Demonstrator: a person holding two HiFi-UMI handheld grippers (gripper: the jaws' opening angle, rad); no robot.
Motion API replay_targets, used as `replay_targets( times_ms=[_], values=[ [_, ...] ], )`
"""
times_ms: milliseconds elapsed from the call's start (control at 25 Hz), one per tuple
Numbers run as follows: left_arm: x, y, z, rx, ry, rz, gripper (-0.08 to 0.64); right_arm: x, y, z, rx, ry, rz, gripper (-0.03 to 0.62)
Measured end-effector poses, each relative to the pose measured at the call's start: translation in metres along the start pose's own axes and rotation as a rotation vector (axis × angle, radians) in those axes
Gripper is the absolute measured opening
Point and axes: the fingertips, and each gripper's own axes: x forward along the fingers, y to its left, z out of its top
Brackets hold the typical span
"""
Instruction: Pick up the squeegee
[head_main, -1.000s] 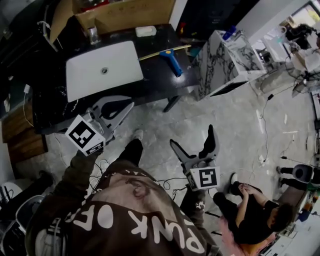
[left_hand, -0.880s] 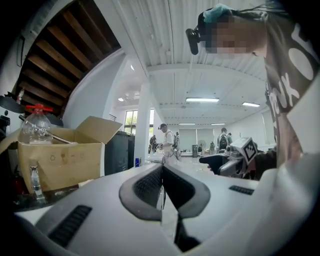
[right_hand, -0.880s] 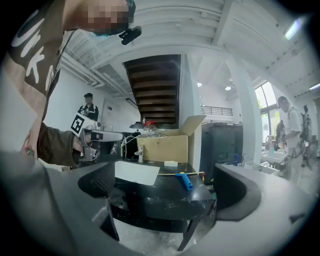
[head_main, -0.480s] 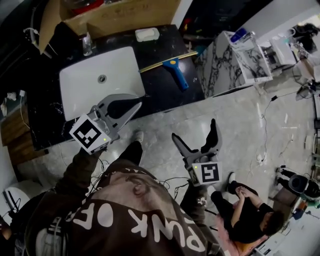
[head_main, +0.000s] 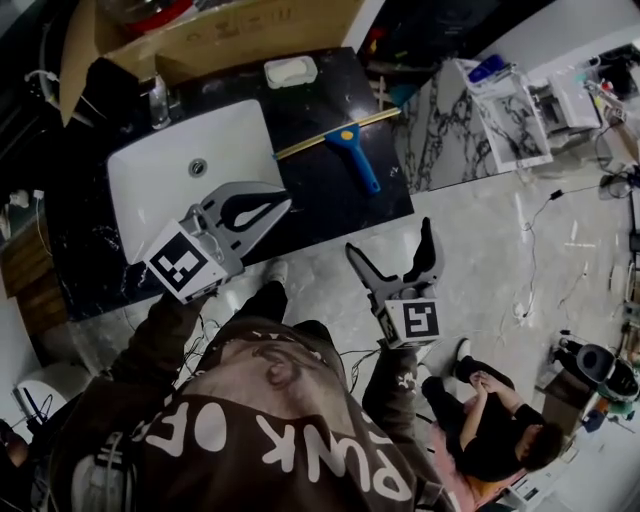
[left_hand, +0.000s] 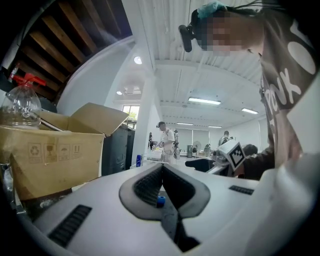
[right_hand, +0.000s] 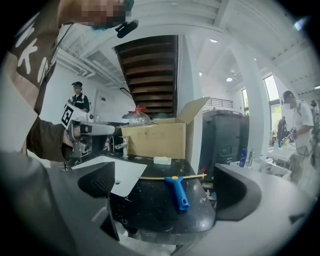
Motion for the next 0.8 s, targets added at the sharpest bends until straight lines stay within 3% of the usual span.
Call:
replay_targets(
  times_ms=[800],
  values=[
    [0.047,0.014,0.0,0.0,0.047,0.053,0.003,0.122,-0.064,-0.106,-0.013,0.217,0.089,0.589]
  ],
)
